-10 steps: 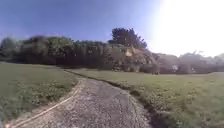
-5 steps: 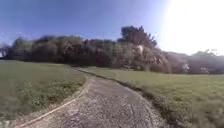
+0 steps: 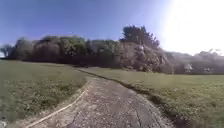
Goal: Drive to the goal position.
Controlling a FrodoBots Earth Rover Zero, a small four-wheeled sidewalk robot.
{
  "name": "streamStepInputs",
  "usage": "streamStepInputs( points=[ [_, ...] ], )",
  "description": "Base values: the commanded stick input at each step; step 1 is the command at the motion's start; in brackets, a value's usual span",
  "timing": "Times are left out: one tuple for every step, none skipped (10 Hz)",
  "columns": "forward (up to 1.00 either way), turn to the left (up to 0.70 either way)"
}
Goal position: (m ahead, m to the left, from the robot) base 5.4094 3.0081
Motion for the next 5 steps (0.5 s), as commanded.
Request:
streamStepInputs(
  points=[
    [0.5, 0.0],
    [0.5, 0.0],
    [0.5, 0.0],
    [0.5, 0.0],
    [0.5, 0.0]
  ],
)
